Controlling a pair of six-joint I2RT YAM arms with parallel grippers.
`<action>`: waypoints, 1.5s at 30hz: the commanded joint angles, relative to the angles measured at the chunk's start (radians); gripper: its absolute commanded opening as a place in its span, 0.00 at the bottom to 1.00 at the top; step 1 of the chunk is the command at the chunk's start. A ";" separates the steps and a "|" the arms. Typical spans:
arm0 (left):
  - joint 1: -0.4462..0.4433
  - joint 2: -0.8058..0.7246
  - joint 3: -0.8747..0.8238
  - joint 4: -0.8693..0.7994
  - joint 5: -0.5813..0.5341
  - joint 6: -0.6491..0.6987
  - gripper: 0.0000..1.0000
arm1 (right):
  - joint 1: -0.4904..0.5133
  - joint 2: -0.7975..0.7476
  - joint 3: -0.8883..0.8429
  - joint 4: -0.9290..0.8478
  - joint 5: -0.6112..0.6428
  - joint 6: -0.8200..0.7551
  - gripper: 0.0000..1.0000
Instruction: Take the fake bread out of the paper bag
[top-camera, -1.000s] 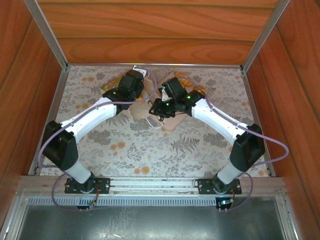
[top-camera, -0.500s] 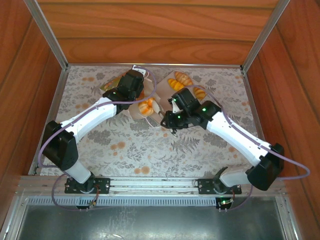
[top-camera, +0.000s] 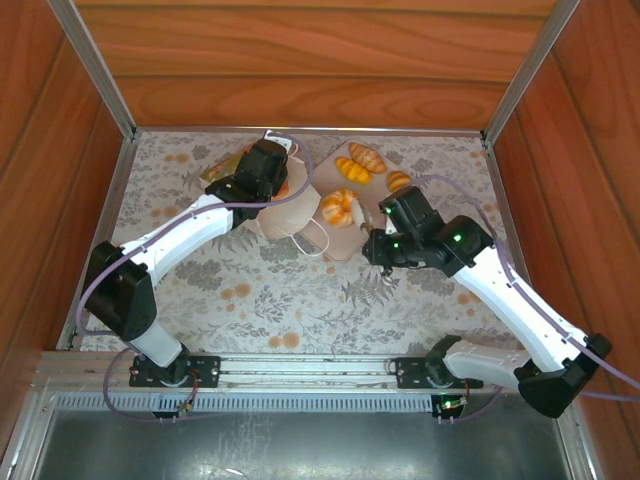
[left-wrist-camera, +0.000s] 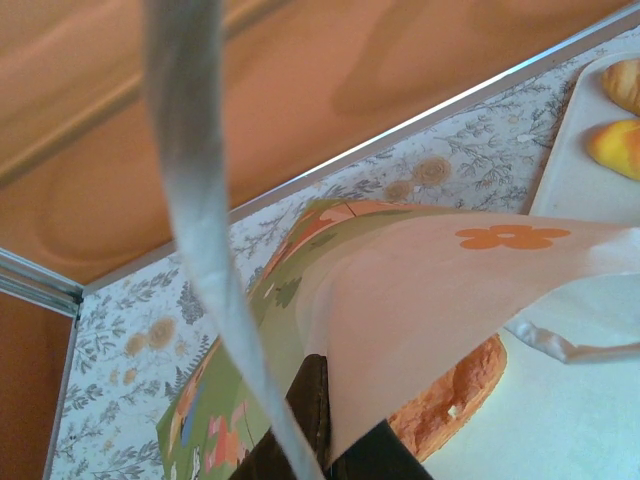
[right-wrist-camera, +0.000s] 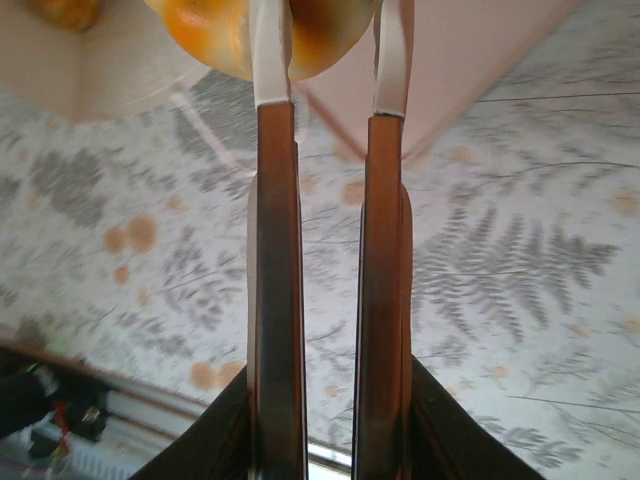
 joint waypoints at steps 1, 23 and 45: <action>-0.006 0.011 0.035 -0.011 -0.004 -0.010 0.00 | -0.061 0.001 0.048 -0.056 0.101 -0.039 0.11; -0.006 -0.002 0.020 -0.015 -0.012 0.003 0.00 | -0.307 0.415 0.154 0.072 0.142 -0.269 0.12; -0.006 -0.002 0.012 -0.016 -0.027 0.013 0.00 | -0.363 0.656 0.227 0.123 0.164 -0.305 0.14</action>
